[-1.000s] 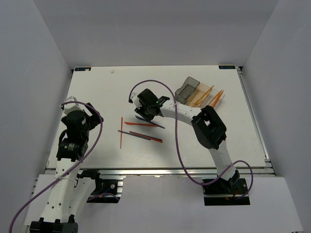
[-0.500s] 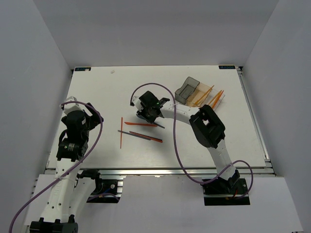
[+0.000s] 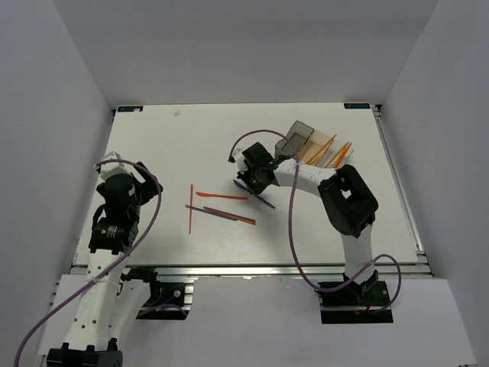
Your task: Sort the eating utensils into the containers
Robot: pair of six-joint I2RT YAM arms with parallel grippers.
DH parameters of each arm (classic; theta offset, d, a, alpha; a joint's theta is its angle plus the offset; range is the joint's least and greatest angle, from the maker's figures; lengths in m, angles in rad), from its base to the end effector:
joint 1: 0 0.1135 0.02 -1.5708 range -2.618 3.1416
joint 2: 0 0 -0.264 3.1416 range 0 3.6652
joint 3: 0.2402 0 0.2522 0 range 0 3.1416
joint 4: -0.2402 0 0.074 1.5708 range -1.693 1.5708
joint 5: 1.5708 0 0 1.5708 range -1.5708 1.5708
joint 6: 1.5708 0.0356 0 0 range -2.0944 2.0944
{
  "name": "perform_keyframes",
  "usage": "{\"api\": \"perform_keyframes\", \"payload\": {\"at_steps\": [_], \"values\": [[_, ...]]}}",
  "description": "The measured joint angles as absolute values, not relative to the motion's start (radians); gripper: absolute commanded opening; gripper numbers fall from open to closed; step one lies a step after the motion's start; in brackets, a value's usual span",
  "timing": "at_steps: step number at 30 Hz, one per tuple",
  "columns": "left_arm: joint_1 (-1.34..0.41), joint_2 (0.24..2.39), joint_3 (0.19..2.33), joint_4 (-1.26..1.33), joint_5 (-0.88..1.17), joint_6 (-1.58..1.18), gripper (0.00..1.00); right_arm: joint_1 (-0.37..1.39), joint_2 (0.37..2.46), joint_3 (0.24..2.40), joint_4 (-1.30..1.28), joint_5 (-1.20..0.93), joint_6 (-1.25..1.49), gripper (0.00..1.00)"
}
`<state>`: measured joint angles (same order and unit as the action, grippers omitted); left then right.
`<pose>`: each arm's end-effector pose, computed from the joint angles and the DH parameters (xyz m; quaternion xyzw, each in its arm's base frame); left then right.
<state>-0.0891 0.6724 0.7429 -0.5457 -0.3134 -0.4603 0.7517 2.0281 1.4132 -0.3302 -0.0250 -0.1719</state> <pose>0.1499 -0.0024 0.3057 -0.2355 0.8137 -0.0113 0.5313 0.3175 0.2980 0.1692 -0.4273 0.8500 0.0994 0.2915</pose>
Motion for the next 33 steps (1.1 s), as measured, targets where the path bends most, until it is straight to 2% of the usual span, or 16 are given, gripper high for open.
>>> {"api": "perform_keyframes", "payload": {"at_steps": [9,17,19,22,23,24,25,27,30,33], "values": [[-0.089,0.672,0.743,-0.546,-0.313,-0.46,0.98,0.66,1.787,1.332,-0.246,0.046,0.087,0.0],[-0.089,0.671,0.743,-0.546,-0.313,-0.46,0.98,0.449,1.743,1.336,-0.155,0.242,0.313,0.0],[-0.091,0.67,0.743,-0.546,-0.314,-0.46,0.98,0.391,1.763,1.372,-0.171,0.224,0.327,0.21],[-0.095,0.669,0.743,-0.546,-0.314,-0.461,0.98,0.361,1.811,1.447,-0.18,0.105,0.265,0.32],[-0.095,0.669,0.743,-0.546,-0.314,-0.46,0.98,0.377,1.814,1.448,-0.18,0.066,0.22,0.38],[-0.095,0.669,0.743,-0.546,-0.313,-0.46,0.98,0.408,1.812,1.435,-0.181,0.035,0.169,0.51],[-0.095,0.669,0.743,-0.546,-0.313,-0.46,0.98,0.447,1.807,1.414,-0.181,0.022,0.115,0.54],[-0.095,0.67,0.743,-0.546,-0.31,-0.46,0.98,0.55,1.8,1.351,-0.191,-0.011,0.004,0.59],[-0.095,0.672,0.743,-0.545,-0.307,-0.46,0.98,0.679,1.813,1.293,-0.272,-0.085,-0.117,0.58],[-0.095,0.672,0.743,-0.546,-0.306,-0.46,0.98,0.709,1.855,1.295,-0.346,-0.109,-0.186,0.55]]}}
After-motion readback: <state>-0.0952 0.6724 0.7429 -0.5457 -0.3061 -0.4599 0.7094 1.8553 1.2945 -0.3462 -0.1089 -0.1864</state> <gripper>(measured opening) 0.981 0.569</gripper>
